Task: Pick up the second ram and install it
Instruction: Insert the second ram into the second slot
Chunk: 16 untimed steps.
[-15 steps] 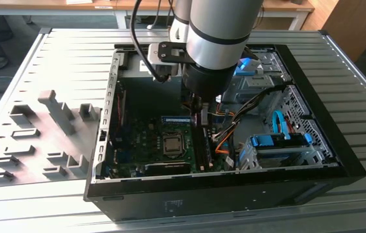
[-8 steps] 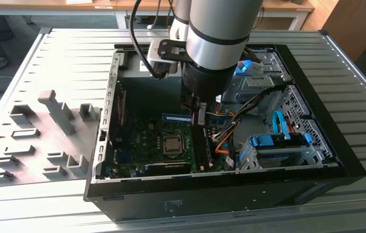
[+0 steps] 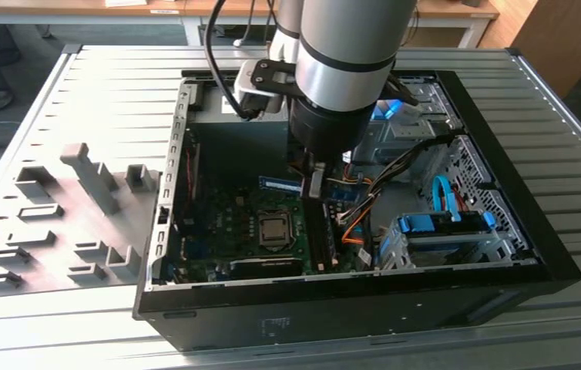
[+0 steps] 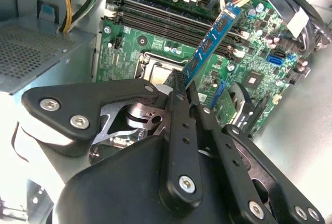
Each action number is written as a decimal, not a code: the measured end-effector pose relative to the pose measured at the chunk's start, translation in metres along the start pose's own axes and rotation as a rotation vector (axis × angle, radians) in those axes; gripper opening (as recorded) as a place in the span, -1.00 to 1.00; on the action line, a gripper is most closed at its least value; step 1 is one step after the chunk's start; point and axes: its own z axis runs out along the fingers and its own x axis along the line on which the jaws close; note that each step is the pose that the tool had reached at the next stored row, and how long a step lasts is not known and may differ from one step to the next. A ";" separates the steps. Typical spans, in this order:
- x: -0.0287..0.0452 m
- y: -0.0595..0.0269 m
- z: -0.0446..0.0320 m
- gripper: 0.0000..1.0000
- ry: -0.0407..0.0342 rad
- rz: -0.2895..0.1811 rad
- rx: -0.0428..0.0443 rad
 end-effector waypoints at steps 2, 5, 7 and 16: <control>0.0000 0.0000 0.0001 -0.72 -0.0012 0.024 0.0016; 0.0000 0.0000 0.0003 -0.72 -0.0029 0.058 0.0038; 0.0000 0.0000 0.0004 -0.72 -0.0039 0.080 0.0053; 0.0001 0.0000 0.0009 -0.72 -0.0075 0.164 0.0110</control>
